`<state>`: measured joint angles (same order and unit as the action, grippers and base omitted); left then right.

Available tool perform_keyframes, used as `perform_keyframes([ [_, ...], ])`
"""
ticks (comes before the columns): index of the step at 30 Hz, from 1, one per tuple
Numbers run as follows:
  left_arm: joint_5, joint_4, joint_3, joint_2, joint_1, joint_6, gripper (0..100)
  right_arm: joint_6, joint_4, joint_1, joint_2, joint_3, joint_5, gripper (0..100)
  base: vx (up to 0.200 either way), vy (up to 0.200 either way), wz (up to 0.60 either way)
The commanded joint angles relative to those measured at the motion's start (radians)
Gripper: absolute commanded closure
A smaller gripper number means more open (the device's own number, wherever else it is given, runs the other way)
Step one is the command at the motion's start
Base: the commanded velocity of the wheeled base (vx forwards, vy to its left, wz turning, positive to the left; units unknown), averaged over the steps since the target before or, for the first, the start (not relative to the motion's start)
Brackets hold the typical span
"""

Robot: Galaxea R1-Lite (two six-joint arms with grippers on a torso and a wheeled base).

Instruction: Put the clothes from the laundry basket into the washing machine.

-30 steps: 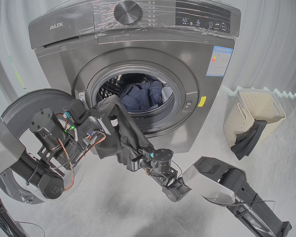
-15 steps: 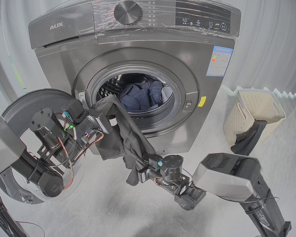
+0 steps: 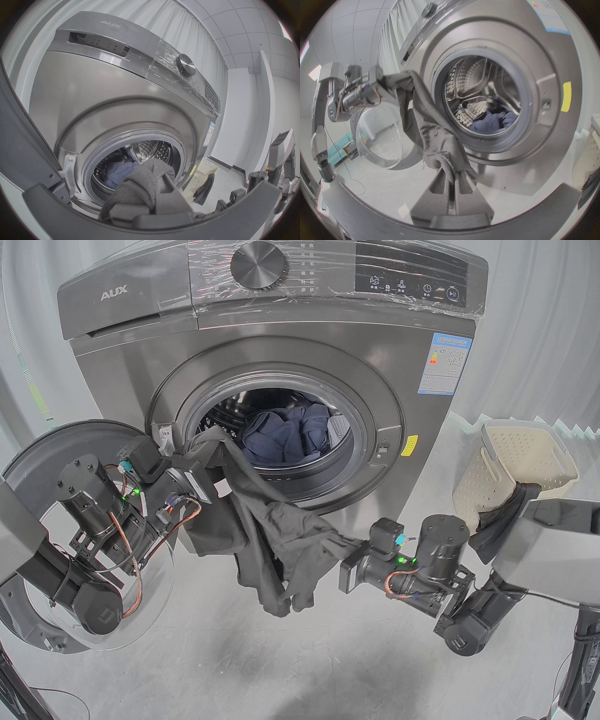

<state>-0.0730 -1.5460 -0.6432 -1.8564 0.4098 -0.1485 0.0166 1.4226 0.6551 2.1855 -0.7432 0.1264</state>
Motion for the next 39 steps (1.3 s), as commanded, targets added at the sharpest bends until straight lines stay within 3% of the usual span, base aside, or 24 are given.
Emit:
perform_keyframes([
  [1, -0.001, 0.0, 0.007, 0.028, -0.003, 0.0, 100, -0.001, 0.012, -0.055, -0.099, 0.03, 0.004, 100, 0.0, 0.0, 0.0],
  [6, -0.005, 0.0, 0.031, 0.055, -0.003, 0.0, 100, 0.005, 0.015, -0.146, -0.153, 0.007, 0.002, 100, 0.0, 0.0, 0.0],
  [12, -0.018, -0.002, 0.088, 0.098, 0.0, 0.003, 100, 0.031, 0.053, -0.178, -0.211, 0.002, -0.014, 100, 0.0, 0.0, 0.0],
  [16, -0.053, 0.0, 0.128, 0.146, -0.002, 0.003, 100, 0.077, 0.082, -0.192, -0.251, -0.036, -0.053, 100, 0.0, 0.0, 0.0],
  [20, -0.057, -0.002, 0.139, 0.161, -0.003, 0.006, 100, 0.077, 0.107, -0.213, -0.285, -0.035, -0.039, 100, 0.0, 0.0, 0.0],
  [28, -0.056, 0.0, 0.14, 0.22, 0.004, 0.007, 100, 0.075, 0.114, -0.223, -0.383, 0.062, 0.036, 100, 0.0, 0.0, 0.0],
  [39, -0.079, 0.009, 0.152, 0.296, 0.007, 0.01, 100, 0.066, 0.099, -0.223, -0.452, 0.1, 0.032, 100, 0.0, 0.0, 0.0],
])
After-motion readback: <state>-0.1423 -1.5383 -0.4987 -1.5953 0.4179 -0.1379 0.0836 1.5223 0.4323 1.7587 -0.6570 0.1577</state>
